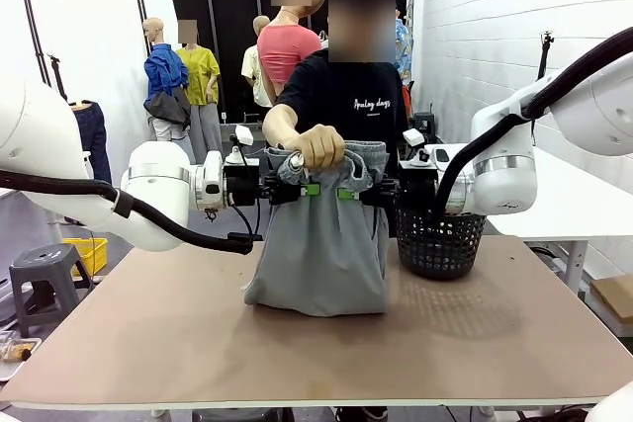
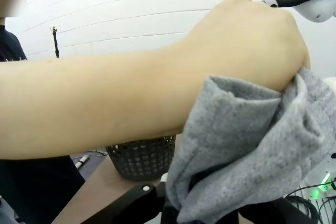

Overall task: Fold the training pants.
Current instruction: Release the ends of the Training pants and then grab the overlapped ends.

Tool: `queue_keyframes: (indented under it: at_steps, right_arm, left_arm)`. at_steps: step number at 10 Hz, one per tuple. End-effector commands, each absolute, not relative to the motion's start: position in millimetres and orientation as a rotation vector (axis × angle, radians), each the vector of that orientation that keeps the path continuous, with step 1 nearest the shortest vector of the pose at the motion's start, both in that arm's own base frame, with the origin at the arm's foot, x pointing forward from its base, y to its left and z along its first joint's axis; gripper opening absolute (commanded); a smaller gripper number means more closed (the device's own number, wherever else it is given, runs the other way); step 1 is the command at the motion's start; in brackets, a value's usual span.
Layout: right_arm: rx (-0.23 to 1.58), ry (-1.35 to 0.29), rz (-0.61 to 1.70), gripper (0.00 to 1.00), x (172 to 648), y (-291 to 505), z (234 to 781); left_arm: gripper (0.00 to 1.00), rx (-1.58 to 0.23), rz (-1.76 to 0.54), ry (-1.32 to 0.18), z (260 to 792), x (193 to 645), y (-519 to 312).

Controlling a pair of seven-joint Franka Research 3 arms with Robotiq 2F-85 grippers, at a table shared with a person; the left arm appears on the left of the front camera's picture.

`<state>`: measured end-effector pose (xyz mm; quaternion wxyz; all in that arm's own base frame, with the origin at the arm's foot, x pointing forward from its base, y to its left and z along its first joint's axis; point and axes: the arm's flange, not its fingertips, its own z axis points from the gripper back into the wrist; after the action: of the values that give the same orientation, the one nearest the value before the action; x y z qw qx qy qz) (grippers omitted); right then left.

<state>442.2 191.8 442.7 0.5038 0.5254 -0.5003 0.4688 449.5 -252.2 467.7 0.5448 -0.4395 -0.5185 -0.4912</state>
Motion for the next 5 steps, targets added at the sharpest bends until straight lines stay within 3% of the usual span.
queue_keyframes:
  at_steps: [1,5]
  right_arm:
    - [1.307,-1.175,1.134,0.00,447.3,187.7,447.6]
    - [1.295,-1.133,1.177,0.00,453.2,184.0,452.1]
  left_arm:
    - [0.00,-1.036,-1.172,-1.255,468.4,451.0,-253.3]
    - [0.00,-1.048,-1.195,-1.235,466.6,450.7,-254.7]
